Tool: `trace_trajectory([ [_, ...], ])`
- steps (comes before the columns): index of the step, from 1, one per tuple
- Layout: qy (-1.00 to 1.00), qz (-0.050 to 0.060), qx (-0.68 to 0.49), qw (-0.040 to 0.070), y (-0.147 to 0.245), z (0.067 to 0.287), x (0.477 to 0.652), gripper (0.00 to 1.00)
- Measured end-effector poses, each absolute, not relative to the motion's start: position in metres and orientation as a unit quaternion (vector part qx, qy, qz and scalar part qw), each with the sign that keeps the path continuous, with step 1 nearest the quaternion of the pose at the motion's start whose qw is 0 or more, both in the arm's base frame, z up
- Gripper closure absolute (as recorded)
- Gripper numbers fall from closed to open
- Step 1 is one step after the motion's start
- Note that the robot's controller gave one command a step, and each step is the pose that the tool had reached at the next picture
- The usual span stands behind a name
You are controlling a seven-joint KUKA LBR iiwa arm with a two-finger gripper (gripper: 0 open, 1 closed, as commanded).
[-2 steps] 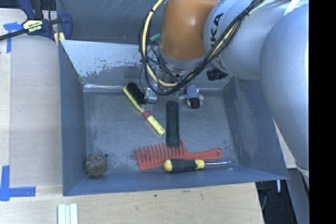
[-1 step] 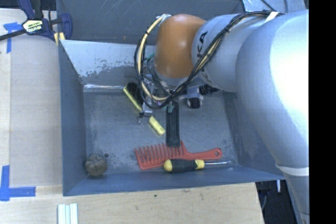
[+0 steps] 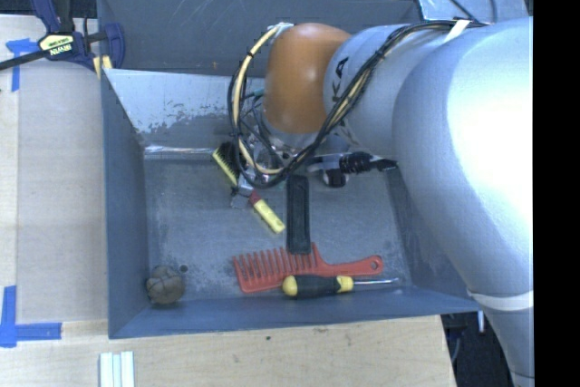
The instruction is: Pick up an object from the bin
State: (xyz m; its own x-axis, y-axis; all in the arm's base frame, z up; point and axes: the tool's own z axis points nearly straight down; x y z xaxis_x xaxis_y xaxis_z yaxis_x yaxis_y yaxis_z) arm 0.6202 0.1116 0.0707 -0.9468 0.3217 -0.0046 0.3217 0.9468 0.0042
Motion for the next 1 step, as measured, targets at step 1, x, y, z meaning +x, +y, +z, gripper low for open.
trace_trajectory([
  [1, 0.997, 0.001, 0.074, 0.001, 0.1057, 0.0705, 0.6195, 1.0],
])
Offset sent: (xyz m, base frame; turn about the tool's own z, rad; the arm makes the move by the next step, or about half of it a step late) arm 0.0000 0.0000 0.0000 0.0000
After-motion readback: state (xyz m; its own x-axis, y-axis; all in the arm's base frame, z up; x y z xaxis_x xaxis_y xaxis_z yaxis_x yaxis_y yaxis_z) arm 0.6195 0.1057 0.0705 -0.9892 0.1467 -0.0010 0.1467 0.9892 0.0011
